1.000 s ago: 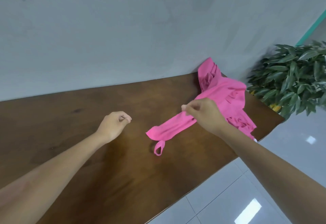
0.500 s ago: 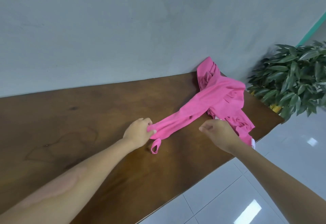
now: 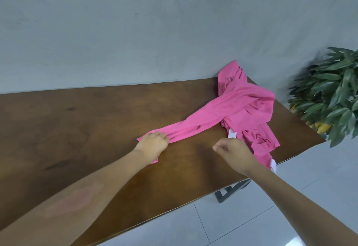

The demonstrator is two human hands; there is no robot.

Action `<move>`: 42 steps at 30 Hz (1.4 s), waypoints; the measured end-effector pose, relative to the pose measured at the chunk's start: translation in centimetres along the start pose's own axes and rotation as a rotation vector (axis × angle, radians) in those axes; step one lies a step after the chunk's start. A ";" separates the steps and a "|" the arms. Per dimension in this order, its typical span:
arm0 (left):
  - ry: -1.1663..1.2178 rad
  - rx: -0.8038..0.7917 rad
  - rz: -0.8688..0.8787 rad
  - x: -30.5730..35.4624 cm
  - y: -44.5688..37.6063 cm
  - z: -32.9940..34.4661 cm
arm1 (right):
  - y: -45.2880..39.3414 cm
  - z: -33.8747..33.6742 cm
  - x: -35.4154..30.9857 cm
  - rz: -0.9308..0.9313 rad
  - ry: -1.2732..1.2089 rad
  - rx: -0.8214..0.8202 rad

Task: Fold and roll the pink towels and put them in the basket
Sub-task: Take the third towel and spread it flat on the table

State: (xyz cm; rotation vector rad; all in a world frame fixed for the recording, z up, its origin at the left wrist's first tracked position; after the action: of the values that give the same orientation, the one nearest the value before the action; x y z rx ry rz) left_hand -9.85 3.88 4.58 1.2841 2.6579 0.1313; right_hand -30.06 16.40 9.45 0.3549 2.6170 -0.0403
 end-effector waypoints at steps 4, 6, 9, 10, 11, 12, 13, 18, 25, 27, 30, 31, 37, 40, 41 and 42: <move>0.613 0.214 -0.216 -3.2 0.5 -1.0 | -0.9 -0.2 -0.3 -0.051 -0.037 0.096; 0.884 0.318 -0.264 -4.8 1.4 -1.7 | -1.6 -0.2 -0.9 -0.075 -0.056 0.153; 1.064 0.362 -0.329 -5.7 3.2 -3.7 | -2.8 0.2 -2.9 -0.173 0.053 0.231; 1.106 0.361 -0.352 -6.0 3.9 -4.1 | -3.3 0.3 -3.7 -0.202 0.093 0.254; 1.143 0.367 -0.366 -6.3 4.6 -4.5 | -3.7 0.5 -4.5 -0.226 0.122 0.282; 1.169 0.373 -0.378 -6.7 5.2 -4.6 | -4.1 0.6 -5.2 -0.242 0.140 0.314; 1.189 0.389 -0.385 -7.2 5.9 -4.8 | -4.5 0.7 -5.8 -0.256 0.152 0.350; 1.239 0.399 -0.364 -9.5 9.7 -5.1 | -7.2 1.9 -8.0 -0.313 0.165 0.389; 1.227 0.448 -0.424 -14.6 16.2 -5.0 | -7.1 2.6 -13.0 -0.391 0.250 0.471; 1.254 0.419 -0.420 -16.2 17.6 -4.4 | -5.9 3.2 -15.3 -0.405 0.285 0.465; 1.304 0.350 -0.398 -18.6 19.6 -3.2 | -3.9 4.5 -18.3 -0.441 0.340 0.444; 1.308 0.330 -0.369 -19.2 20.2 -2.9 | -3.3 5.3 -19.2 -0.463 0.376 0.417; 1.243 0.330 -0.198 -22.6 24.6 -1.9 | -0.1 10.2 -24.3 -0.446 0.641 0.343; 1.245 0.360 -0.135 -23.8 26.5 -0.7 | 1.3 11.8 -26.5 -0.362 0.679 0.379; 1.249 0.377 -0.118 -24.1 27.1 -0.3 | 1.8 12.4 -27.1 -0.335 0.695 0.390; 1.253 0.389 -0.101 -24.5 27.6 0.1 | 2.2 12.9 -27.8 -0.312 0.711 0.397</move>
State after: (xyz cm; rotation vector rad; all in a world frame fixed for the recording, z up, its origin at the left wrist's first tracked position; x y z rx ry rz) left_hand 26.18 1.87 12.09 1.4514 3.9426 0.6024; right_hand 0.00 10.64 11.55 0.0886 3.3441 -0.6548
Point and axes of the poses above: each hand's wrist, its own y-axis away from the middle knuckle, its own z-axis out of the palm, x = y × z, the point moved 9 cm from there along -y, towards the middle knuckle, and after that the axes turned 2 degrees about -x, right-handed, at the moved point
